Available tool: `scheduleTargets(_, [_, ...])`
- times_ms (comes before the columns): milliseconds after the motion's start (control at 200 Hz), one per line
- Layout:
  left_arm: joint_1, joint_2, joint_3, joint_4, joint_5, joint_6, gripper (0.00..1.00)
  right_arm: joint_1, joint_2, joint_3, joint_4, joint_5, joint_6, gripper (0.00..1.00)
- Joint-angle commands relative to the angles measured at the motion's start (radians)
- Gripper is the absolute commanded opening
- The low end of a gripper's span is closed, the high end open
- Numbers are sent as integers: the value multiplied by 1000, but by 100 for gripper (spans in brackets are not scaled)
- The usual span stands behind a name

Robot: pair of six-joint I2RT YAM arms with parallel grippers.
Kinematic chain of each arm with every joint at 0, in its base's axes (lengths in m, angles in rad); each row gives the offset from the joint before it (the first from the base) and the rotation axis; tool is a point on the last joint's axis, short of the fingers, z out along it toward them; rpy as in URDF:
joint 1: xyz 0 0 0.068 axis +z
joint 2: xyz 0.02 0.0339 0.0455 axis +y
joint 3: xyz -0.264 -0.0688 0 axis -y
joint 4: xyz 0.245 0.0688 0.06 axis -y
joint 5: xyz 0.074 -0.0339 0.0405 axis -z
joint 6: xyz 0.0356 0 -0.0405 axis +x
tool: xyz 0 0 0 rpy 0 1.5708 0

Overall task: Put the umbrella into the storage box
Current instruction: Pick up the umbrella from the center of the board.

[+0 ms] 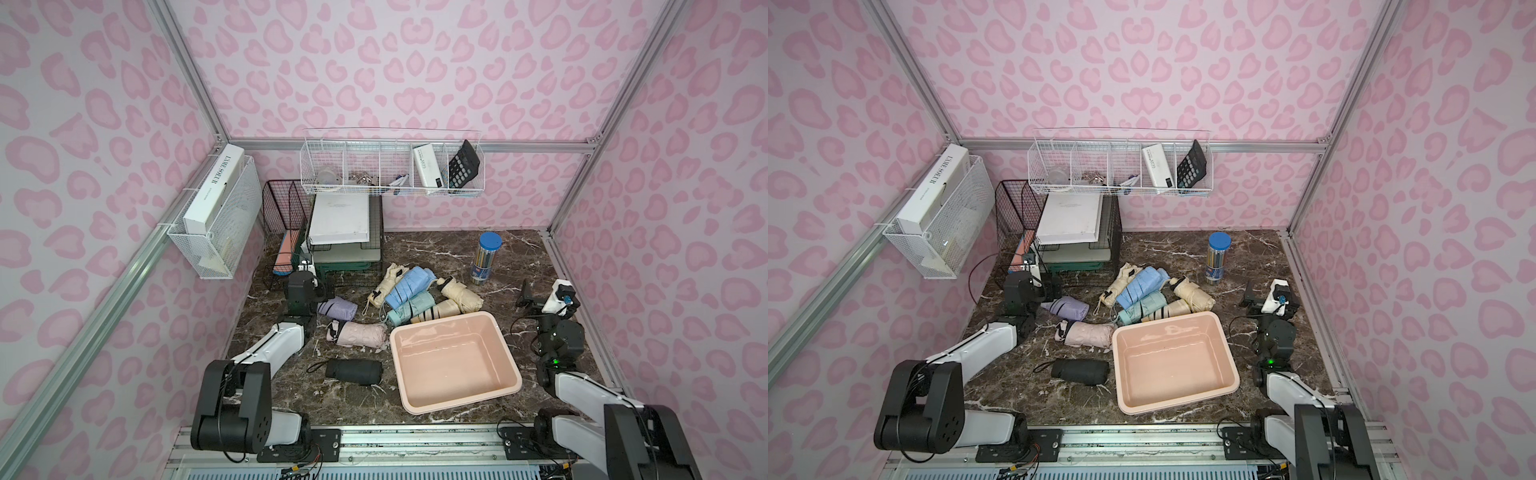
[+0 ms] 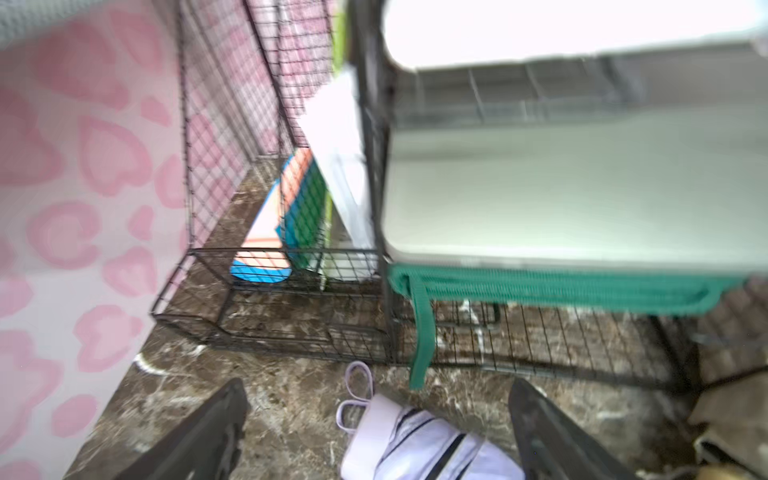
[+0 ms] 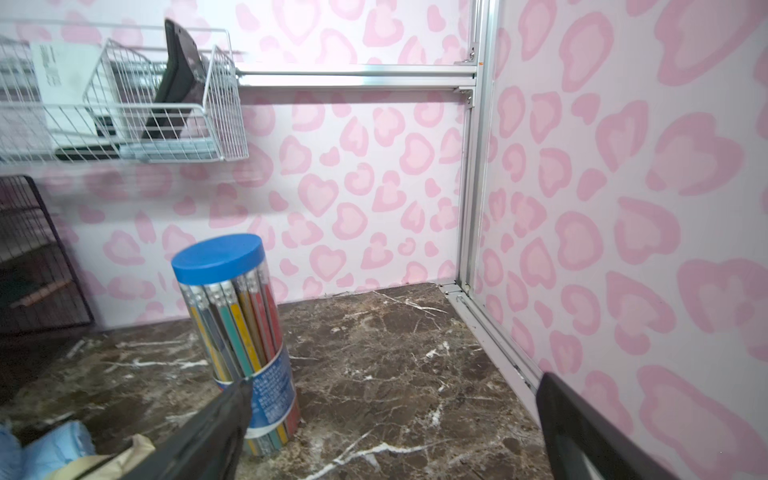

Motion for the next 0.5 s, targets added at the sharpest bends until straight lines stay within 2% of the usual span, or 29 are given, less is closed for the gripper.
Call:
scheduleTargets(0, [1,-36,40,-233,-42,-112,98,-11,-51,-5,-129,19,243,98])
scheduleTargets(75, [1,-69,56,-305,-46,-166,98,-27,-73,2,-148,-27,275,98])
scheduleTargets(180, [1,-132,74,-440,-46,-239,99,-31,-117,74,-319,-95,288,98])
scheduleTargets(370, [2,-263,121,-712,-14,-397,99,-15,-145,166,-473,-312,269,96])
scheduleTargets(495, [2,-343,133,-866,32,-516,98,55,-142,234,-567,-316,232,96])
